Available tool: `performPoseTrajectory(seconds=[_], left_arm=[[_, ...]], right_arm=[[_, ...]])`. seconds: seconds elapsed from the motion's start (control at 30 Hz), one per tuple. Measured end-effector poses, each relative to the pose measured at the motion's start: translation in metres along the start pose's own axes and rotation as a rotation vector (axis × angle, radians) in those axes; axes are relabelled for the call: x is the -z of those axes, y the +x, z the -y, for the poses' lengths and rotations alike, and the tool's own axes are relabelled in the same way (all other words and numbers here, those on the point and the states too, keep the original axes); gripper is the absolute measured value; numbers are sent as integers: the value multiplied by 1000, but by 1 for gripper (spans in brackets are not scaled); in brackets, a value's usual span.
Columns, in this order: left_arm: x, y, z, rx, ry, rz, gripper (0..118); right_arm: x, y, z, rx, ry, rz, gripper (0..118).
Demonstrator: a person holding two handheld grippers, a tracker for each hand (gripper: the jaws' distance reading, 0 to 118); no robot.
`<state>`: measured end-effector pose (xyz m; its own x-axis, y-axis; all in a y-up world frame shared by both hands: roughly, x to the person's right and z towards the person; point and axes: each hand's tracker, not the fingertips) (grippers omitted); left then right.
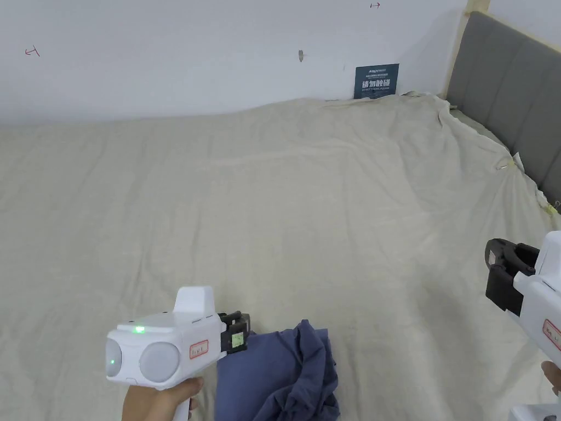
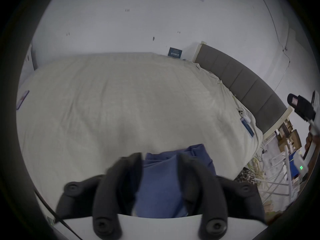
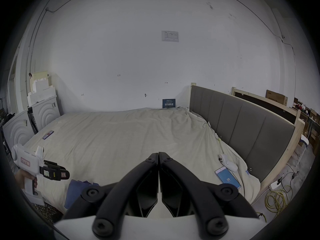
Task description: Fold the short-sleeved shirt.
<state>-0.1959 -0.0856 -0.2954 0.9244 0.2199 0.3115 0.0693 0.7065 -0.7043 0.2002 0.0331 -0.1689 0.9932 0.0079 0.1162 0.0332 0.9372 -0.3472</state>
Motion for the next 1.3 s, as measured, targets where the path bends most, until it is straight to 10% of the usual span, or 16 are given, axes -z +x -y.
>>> performPoseTrajectory(seconds=[0.07,0.6,1.3], left_arm=[[2,2,10,2,20,10,0],[68,72,90,278,-14,69,0],[76,124,92,222,48,140,0]], right_arm=[[-1,0,0,0,0,2,0],[-6,15,2,6,-18,36,0],[-10,25,7,6,-34,66,0]])
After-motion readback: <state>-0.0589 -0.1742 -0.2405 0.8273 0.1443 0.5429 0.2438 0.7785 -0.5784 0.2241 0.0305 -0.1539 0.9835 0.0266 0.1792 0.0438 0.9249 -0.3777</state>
